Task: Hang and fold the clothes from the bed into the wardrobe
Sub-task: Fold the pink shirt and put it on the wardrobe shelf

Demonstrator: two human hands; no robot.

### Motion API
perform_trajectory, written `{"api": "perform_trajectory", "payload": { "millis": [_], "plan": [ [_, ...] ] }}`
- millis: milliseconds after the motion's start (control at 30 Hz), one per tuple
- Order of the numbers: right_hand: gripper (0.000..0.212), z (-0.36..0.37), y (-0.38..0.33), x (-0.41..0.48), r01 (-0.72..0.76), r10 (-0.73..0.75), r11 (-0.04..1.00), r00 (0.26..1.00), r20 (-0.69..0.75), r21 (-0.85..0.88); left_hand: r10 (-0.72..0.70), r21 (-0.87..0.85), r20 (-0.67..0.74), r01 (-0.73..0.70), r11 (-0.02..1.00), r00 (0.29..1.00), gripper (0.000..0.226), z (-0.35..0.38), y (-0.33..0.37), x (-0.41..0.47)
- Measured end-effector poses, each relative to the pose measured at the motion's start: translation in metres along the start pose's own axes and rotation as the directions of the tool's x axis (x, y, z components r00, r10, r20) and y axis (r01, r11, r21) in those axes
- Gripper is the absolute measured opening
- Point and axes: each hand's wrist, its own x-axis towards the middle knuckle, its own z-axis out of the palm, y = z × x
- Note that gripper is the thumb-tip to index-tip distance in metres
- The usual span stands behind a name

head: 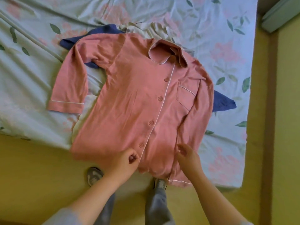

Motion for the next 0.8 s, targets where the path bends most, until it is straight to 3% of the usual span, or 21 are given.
{"api": "perform_trajectory", "payload": {
  "millis": [133, 233, 367, 467, 633, 700, 733, 800],
  "plan": [
    [0.064, -0.004, 0.028, 0.018, 0.088, -0.079, 0.969, 0.996, 0.045, -0.232, -0.032, -0.027, 0.006, 0.032, 0.999, 0.999, 0.017, 0.056, 0.011, 0.002],
    [0.09, -0.015, 0.048, 0.029, 0.001, -0.007, 0.931, 1.0, -0.015, -0.364, -0.061, -0.037, 0.002, 0.061, 0.997, 0.998, 0.018, 0.098, 0.016, 0.004],
    [0.07, -0.048, 0.063, 0.045, 0.061, -0.056, 0.981, 0.998, 0.03, -0.184, -0.135, -0.095, -0.055, 0.129, 0.987, 0.989, 0.016, 0.14, 0.02, 0.001],
    [0.057, -0.081, 0.076, 0.049, 0.136, -0.143, 0.962, 0.99, -0.011, -0.237, -0.156, -0.118, -0.082, 0.145, 0.982, 0.984, 0.014, 0.16, 0.025, -0.004],
    [0.043, -0.152, 0.105, 0.055, -0.044, -0.113, 0.856, 0.956, -0.27, -0.515, -0.161, -0.079, -0.08, 0.155, 0.985, 0.984, 0.01, 0.182, 0.033, -0.003],
    [0.054, -0.16, 0.106, 0.05, -0.06, -0.111, 0.858, 0.948, -0.299, -0.51, -0.181, -0.077, -0.097, 0.174, 0.982, 0.979, 0.011, 0.189, 0.034, -0.002],
    [0.064, -0.157, 0.105, 0.046, 0.001, -0.152, 0.884, 0.946, -0.285, -0.468, -0.199, -0.078, -0.106, 0.192, 0.978, 0.974, 0.012, 0.192, 0.034, -0.002],
    [0.049, -0.14, 0.103, 0.042, 0.153, -0.239, 0.911, 0.952, -0.189, -0.384, -0.253, -0.045, -0.092, 0.25, 0.967, 0.963, 0.015, 0.199, 0.031, 0.0]
  ]
}}
